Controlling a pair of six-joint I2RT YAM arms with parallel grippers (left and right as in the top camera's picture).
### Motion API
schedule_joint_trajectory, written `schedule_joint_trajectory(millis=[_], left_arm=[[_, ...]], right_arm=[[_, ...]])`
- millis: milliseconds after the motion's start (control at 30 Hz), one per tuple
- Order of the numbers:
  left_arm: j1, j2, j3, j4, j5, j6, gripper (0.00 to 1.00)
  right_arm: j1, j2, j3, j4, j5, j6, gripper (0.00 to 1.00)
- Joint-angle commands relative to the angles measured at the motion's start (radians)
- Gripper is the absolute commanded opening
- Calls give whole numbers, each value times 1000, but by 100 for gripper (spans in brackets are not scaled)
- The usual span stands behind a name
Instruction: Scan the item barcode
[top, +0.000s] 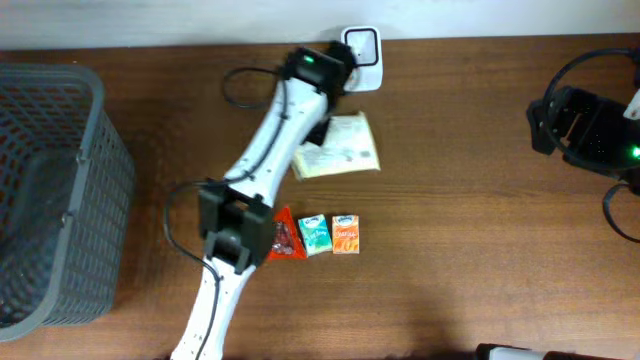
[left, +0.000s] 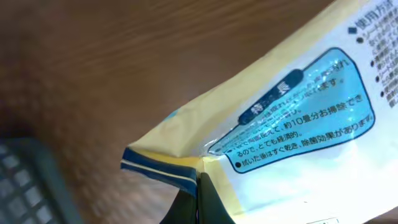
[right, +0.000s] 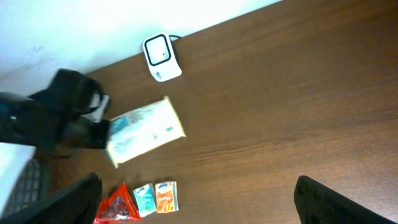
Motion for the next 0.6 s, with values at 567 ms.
schedule_joint_trajectory(millis=[567], left_arm=[[74,-72,25,7,370,-10,6]], right_arm=[[-1,-2,2,-6,9,0,99]])
